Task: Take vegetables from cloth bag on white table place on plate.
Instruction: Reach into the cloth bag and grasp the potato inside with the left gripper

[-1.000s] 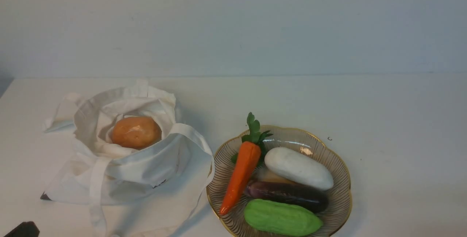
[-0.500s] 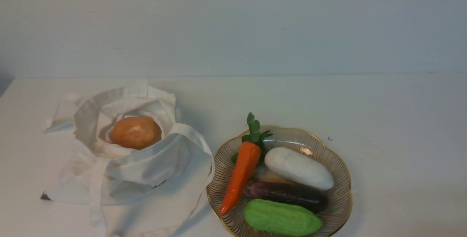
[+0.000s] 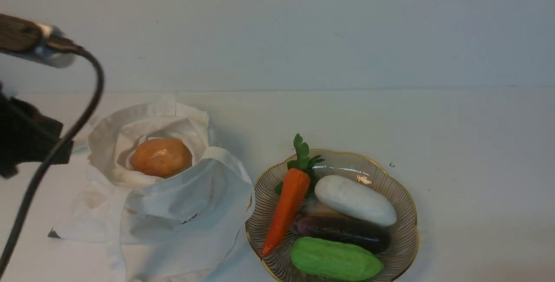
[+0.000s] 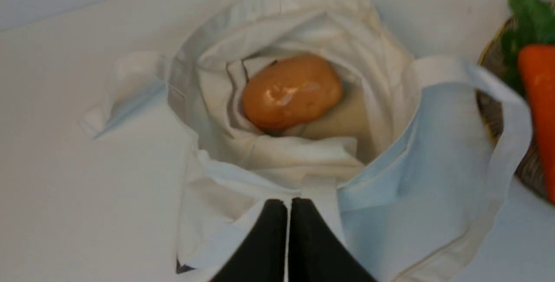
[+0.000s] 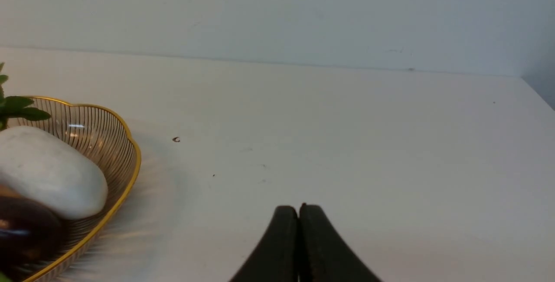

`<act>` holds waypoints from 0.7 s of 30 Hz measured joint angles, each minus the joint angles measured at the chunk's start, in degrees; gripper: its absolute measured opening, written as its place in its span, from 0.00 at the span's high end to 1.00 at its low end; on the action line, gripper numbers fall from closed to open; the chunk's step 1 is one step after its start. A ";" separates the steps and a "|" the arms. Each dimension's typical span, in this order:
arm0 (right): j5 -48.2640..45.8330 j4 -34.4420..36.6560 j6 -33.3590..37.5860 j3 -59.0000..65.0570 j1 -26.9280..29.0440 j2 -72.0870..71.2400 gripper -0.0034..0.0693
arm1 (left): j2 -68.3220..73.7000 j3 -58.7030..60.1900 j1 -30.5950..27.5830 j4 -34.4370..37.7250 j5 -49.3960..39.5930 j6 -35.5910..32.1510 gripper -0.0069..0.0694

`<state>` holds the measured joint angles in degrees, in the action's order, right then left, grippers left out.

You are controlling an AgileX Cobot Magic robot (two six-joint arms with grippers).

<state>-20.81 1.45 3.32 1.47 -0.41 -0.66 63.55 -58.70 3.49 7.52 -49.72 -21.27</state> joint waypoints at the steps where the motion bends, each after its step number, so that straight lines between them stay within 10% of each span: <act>1: 0.00 0.00 0.00 0.00 0.00 0.00 0.97 | 3.83 -1.97 0.00 0.00 -1.03 -2.83 0.92; 15: 0.00 0.00 0.00 0.00 0.00 0.00 0.97 | 28.79 -12.20 3.79 -0.39 1.11 -18.07 0.87; 21: 0.00 0.00 0.00 0.00 0.00 0.00 0.97 | 33.01 -12.45 5.13 0.88 10.04 -19.97 0.59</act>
<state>-20.81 1.45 3.32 1.47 -0.41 -0.66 96.56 -71.15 8.62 8.40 -39.68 -41.24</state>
